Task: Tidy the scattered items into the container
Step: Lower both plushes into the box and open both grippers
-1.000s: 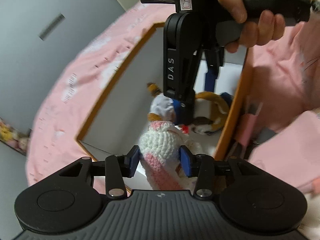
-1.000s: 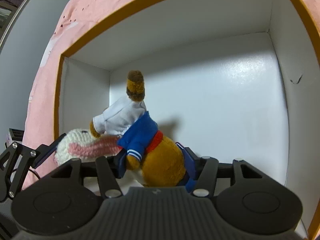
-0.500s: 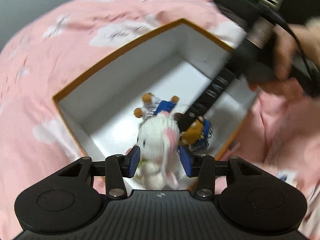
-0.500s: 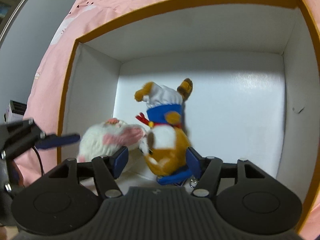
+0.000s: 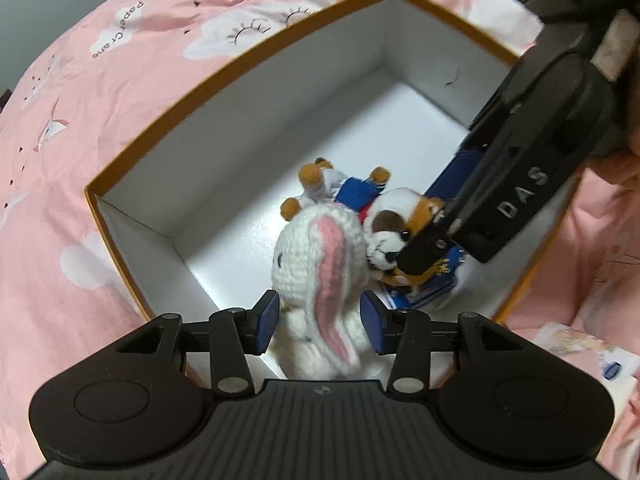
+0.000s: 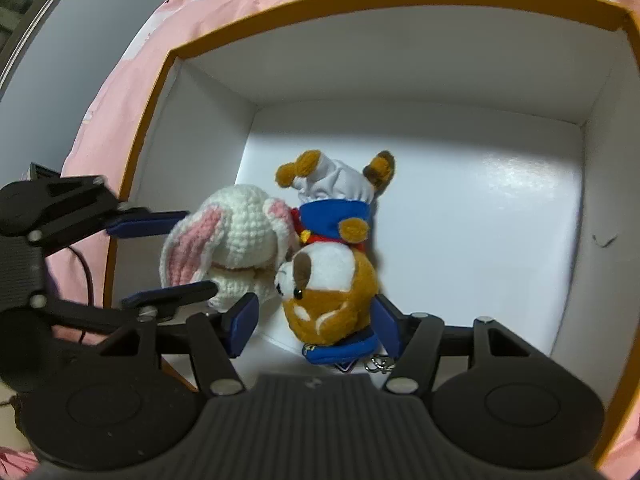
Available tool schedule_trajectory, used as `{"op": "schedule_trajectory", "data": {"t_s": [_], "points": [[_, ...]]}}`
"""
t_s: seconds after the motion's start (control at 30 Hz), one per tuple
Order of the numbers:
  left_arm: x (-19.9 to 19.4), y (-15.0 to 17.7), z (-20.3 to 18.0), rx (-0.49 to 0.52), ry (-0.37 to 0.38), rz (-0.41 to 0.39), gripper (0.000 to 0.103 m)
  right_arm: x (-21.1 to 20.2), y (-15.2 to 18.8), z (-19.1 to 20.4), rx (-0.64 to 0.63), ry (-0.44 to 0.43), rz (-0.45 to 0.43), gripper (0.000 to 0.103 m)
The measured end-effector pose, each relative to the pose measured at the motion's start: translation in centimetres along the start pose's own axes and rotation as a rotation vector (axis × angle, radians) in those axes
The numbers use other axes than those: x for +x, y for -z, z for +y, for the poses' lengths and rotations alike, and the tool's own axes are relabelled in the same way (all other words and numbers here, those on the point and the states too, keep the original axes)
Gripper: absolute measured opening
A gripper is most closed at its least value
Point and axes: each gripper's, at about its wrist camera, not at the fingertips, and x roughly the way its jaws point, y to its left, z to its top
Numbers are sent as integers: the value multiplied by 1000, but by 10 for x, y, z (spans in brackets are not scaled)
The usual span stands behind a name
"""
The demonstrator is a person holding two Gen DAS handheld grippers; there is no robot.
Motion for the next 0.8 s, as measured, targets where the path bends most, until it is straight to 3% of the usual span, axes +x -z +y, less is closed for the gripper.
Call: {"op": "schedule_trajectory", "data": {"t_s": [0.07,0.17,0.37,0.43,0.57,0.7,0.8], "points": [[6,-1,8,-66,27,16,47,3,-1,-1,-1,3,-9,62],[8,-7,22,-166,52,55,40,5,-2,-6,18,2,-10,47],[15,-20,51,-466,142,263,31,4,0,-12,41,-44,40,43],[16,-21,55,-512,139,291,30,4,2,-8,14,-49,63,41],[16,-20,63,-562,94,314,28,1,1,-3,-20,-11,48,44],[17,-16,67,-578,82,315,28,0,-6,-1,-17,-14,14,62],[19,-16,69,-576,83,320,28,4,-14,3,-28,-21,-7,62]]}}
